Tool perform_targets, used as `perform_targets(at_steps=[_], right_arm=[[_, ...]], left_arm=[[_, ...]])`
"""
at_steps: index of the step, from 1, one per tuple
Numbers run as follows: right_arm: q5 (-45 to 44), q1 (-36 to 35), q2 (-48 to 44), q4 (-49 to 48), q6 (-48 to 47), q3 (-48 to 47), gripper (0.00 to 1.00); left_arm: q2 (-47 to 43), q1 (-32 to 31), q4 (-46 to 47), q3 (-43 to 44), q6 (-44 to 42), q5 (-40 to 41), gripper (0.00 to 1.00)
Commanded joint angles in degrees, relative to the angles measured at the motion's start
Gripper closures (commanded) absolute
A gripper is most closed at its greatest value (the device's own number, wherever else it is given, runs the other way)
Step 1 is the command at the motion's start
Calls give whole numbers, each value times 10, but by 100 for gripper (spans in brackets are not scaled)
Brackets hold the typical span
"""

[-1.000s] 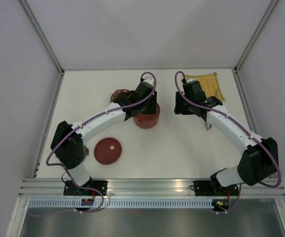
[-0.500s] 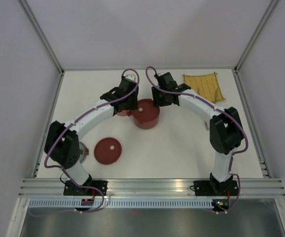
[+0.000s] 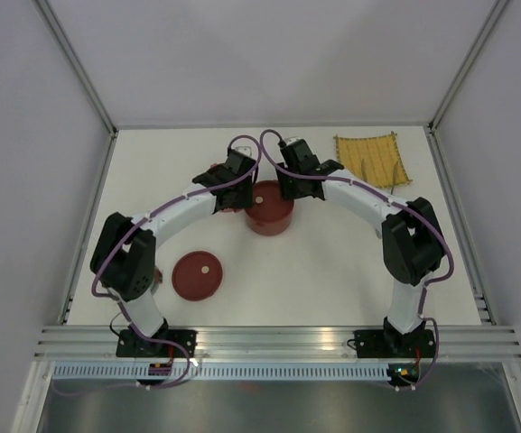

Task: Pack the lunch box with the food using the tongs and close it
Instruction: Adjust the packing box at the center of the board, then pick up the box lid from the center of the board.

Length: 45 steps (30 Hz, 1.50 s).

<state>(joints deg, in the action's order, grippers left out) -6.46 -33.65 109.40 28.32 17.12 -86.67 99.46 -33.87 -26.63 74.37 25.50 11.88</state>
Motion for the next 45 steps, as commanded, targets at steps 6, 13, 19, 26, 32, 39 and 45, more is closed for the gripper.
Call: perform_targets(at_steps=[6,13,19,26,32,39,45], right_arm=[[-73,37,-87,72,-5,113,53],[-100,67,-147,102,-19,149,51],[-102,69,-162,127,-37,58,46],[-56,70,-181,130,-43,-61,36],[93,17,-149,96,-49,-75,28],[95,-149,-8,68,4,-115,30],[81,-236,86,53,15,-136,31]], left_arm=[[66,-102,10,18,3,-48,70],[70,-139,11,32,31,-58,70],[8,-111,4,46,23,-48,62],[-156,-95,-5,74,6,56,23],[-270,-22,-61,-16,59,73,13],[-423,185,-105,-230,129,-26,11],[-464,355,-124,-312,149,-113,12]])
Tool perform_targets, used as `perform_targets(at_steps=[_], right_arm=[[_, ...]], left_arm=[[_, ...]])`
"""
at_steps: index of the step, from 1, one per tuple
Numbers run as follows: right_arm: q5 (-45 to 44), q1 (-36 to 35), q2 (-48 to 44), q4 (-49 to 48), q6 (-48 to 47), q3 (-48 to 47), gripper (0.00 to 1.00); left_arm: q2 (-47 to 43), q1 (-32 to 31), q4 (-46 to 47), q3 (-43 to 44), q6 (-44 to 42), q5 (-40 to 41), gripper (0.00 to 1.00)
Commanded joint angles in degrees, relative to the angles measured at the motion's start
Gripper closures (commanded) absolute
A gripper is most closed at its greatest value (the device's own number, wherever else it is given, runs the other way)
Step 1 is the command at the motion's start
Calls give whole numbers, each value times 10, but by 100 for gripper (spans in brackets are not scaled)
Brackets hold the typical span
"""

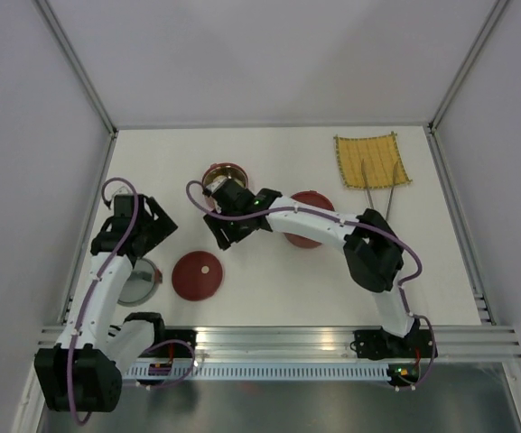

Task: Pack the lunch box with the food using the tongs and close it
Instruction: Pick up the box lid from the center of the board.

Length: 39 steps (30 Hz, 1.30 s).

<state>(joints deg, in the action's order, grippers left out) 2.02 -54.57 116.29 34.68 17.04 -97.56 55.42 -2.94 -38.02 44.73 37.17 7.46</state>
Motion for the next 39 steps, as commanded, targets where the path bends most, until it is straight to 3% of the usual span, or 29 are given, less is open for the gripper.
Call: perform_targets(at_steps=[1,6,11,18,27,30,39], right_arm=[[-8,-38,24,-11,15,-25,31],[-17,-84,57,-37,19,10,30],[-33,-84,61,-87,31,40,33],[-79,-85,90,-87,32,29,39],[-110,-84,110,-109,44,39,77],[-147,-79,97,-92,48,30,100],[-83,21,16,-94,76,15,99]], left_arm=[[-25,57,-11,-22,33,-72,12],[-41,80,-13,-29,23,-70,12],[-55,81,-19,-32,13,-62,12],[-75,80,-35,-25,2,-21,12],[-79,81,-51,-7,5,6,12],[-79,81,-51,-6,5,6,13],[-71,81,-23,-6,-11,-37,13]])
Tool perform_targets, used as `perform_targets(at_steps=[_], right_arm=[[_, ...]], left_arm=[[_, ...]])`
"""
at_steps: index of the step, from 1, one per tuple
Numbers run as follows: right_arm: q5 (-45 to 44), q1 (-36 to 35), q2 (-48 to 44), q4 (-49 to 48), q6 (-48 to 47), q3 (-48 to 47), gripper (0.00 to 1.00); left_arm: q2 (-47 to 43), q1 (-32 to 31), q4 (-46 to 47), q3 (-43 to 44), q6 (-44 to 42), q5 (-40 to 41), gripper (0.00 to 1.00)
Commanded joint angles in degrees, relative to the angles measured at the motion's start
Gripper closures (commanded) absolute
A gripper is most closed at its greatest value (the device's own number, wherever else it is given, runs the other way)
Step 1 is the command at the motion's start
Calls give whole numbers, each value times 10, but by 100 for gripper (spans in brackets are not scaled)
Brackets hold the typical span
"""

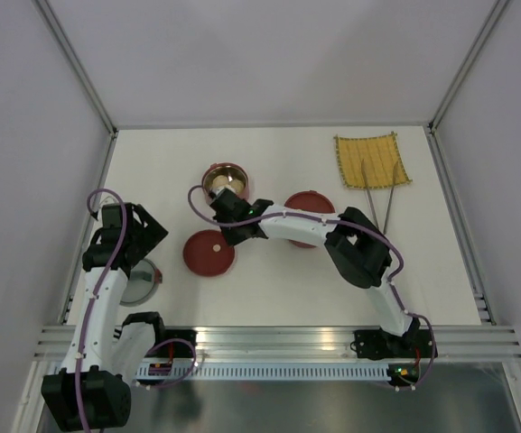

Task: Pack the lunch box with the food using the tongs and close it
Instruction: Pick up the box lid from the center of the board.

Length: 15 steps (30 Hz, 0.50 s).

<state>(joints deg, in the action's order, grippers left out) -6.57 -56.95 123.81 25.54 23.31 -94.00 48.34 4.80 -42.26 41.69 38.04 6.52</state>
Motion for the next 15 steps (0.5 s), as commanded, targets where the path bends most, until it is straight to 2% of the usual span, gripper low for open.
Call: perform_targets(at_steps=[1,8,15], right_arm=[[2,51,-71,3,10,-28,100],[-18,99,-78,26,-18,-144,100],[-70,148,40,105,-58,-326,100]], left_arm=[[1,4,23,25,-20,-34,13],[22,4,60,27,-26,-63,13],[61,4,90,52,-31,-63,13]])
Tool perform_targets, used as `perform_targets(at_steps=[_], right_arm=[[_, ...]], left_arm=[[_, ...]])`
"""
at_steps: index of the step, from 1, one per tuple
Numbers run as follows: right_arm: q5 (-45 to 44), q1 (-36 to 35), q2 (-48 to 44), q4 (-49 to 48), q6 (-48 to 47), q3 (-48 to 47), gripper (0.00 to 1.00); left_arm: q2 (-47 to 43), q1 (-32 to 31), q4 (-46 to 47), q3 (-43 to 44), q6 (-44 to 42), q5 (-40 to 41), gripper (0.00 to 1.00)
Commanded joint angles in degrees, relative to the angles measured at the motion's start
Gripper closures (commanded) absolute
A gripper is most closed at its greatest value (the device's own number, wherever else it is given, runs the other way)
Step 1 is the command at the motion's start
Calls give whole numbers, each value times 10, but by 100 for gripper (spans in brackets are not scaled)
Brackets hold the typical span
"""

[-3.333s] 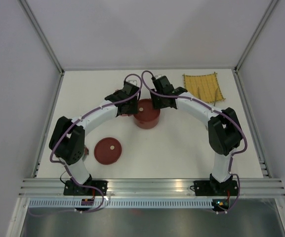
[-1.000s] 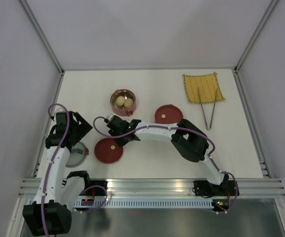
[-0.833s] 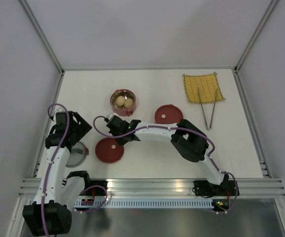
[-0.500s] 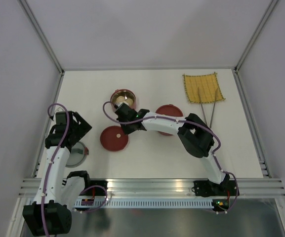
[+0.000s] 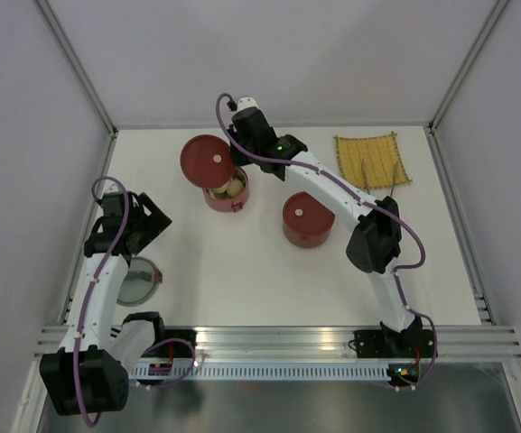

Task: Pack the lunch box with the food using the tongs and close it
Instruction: Pick up the box lid from the center of the board, then close the box lid on the packing box.

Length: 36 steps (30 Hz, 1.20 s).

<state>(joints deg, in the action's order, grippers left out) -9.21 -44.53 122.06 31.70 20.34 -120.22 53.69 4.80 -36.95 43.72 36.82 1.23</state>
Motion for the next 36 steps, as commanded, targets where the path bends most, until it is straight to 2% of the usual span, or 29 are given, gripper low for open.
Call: perform_targets(at_steps=[1,15,25,36], right_arm=[[-48,26,69,55,-32,-77,100],[-23,38,154,52,-29,-92,100],[-27,46,170,52,-14,-126,100],[-34,49,188,39,3,-128,100]], left_arm=[[10,4,40,34,-18,-10,13],[58,4,75,55,-26,-36,13],[106,4,99,85,-30,-78,15],[133,3,117,92,-32,-90,16]])
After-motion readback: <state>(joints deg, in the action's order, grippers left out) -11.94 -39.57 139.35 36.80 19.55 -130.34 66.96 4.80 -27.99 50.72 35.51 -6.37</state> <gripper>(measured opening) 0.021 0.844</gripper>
